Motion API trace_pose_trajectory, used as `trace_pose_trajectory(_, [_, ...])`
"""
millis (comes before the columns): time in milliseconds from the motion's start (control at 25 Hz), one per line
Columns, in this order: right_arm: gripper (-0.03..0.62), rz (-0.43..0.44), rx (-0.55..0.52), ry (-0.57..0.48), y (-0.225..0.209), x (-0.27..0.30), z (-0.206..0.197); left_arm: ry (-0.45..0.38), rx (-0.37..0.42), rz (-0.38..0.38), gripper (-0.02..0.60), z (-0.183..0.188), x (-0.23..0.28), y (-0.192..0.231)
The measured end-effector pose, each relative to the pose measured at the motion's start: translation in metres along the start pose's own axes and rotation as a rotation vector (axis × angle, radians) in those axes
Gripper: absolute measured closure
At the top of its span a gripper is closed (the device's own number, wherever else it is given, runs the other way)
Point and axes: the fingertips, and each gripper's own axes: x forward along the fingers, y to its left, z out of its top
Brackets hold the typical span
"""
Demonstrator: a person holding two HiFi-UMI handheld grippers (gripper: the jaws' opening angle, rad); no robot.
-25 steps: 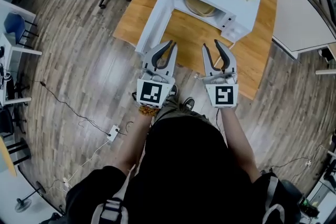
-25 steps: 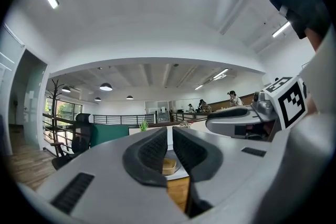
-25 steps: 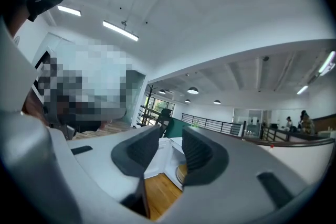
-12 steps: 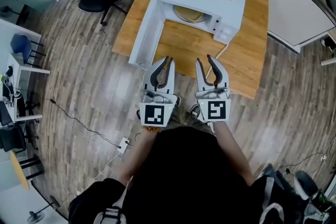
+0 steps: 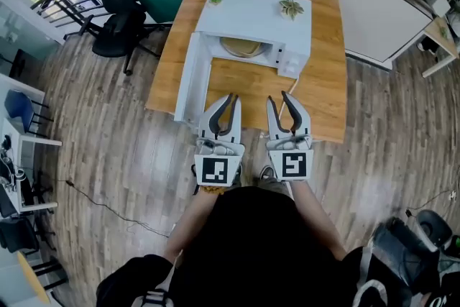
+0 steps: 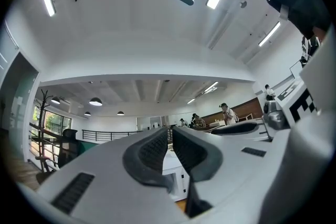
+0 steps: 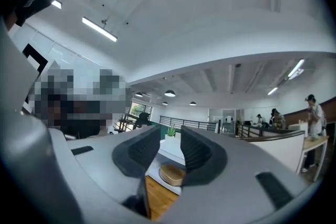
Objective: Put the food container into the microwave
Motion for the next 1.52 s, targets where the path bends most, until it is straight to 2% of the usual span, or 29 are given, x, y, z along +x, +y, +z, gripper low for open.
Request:
trace_pose_trajectory(200, [0.484,-0.023,0.004,-0.026,0.021,0.007,0.010,-0.036,-0.001,-0.029,0.545,0.004,-0.004,0.015])
trace_pose_trajectory(680, [0.491,-0.037,-0.029,-0.017,0.070,0.028,0.002,-0.045,-0.049,-0.069,0.545,-0.020,-0.027,0.059])
trace_pose_trajectory(920, [0.494,-0.063,-0.028,0.021,0.074,0.029,-0.012,-0.003,-0.060,-0.107,0.545,-0.041,-0.034,0.064])
trace_pose_trajectory(1080, [0.497,-0.068,-0.015,0.010,0.080,0.031,-0.007,-0.008,-0.041,-0.139,0.545,-0.039,-0.036,0.068])
trace_pose_trajectory(1520, [0.487,-0.078,-0.037,0.065,0.091,0.031,-0.016,0.016,-0.070,-0.152,0.545,-0.047,-0.044,0.070])
